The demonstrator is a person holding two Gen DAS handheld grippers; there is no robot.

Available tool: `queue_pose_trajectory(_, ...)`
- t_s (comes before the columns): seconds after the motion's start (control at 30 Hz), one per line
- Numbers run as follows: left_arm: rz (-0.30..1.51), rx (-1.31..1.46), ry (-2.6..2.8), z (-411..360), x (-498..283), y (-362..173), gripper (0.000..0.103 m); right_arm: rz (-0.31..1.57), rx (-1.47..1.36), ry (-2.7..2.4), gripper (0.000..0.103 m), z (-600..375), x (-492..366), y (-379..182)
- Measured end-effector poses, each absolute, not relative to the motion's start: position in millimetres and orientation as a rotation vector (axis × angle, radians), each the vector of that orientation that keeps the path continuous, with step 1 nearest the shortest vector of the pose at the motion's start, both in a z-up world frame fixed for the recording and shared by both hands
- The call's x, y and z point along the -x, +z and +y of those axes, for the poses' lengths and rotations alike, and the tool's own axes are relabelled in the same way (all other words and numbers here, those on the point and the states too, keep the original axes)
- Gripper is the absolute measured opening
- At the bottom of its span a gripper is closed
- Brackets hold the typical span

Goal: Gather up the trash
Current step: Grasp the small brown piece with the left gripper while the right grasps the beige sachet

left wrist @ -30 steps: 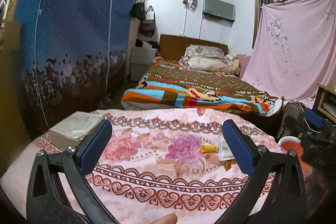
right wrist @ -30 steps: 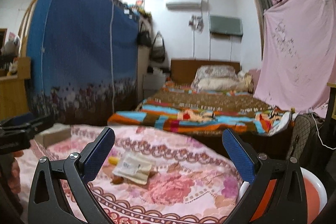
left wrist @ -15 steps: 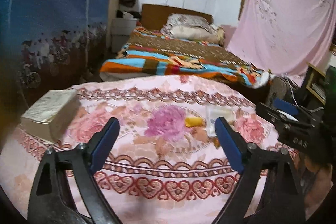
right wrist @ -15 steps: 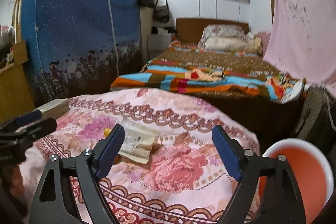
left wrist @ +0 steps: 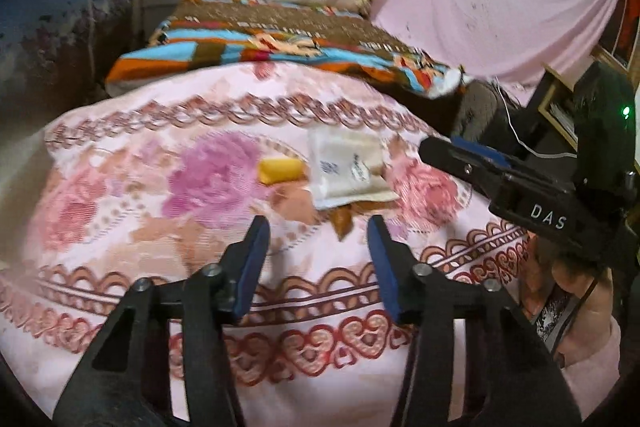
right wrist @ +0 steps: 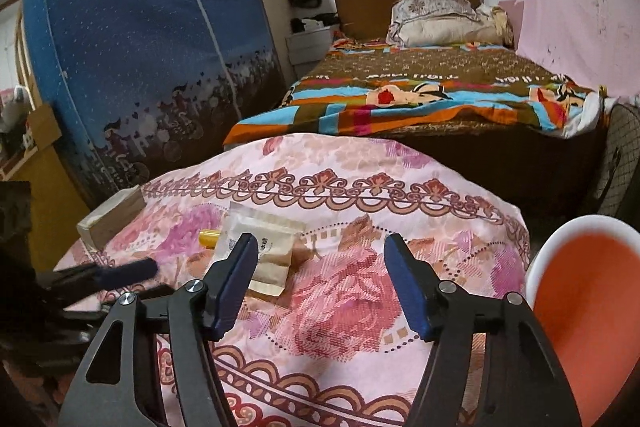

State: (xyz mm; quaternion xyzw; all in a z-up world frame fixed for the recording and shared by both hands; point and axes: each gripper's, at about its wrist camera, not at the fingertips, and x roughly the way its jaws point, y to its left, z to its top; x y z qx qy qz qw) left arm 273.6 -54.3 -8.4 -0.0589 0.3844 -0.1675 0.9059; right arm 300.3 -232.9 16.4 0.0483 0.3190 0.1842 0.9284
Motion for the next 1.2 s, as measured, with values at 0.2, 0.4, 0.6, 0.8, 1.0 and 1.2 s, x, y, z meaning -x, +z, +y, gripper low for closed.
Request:
queue_pose_trajectory(0.2,0.871,0.068,-0.348,-73.6,-288.8,-18.2,0.017,0.667,-0.117,0.381,0.064,-235.2,-302.0,15.4)
queue_pose_trajectory(0.4,0.877,0.054,-0.347,-78.7,-292.0,-19.5,0.000,0.673,-0.116,0.382,0.064,-234.5,-303.6,14.3)
queue_pose_trajectory(0.6,0.852,0.089,-0.326,-67.6,-284.5,-16.4,0.000,0.683,-0.109,0.385,0.064,-232.5,-305.1,12.5)
queue_pose_trajectory(0.8,0.816,0.193,-0.200,-30.9,-274.3,-14.3,0.000,0.715,-0.073,0.394,0.065,-223.1,-308.1,8.8)
queue_pose_trajectory(1.0,0.743,0.313,-0.079,2.0,-264.6,-11.7,0.000,0.778,-0.052,0.448,0.066,-204.6,-316.4,2.8)
queue_pose_trajectory(1.2,0.698,0.396,-0.022,18.8,-258.6,-12.6,0.000,0.788,-0.037,0.473,0.075,-181.2,-321.3,3.0)
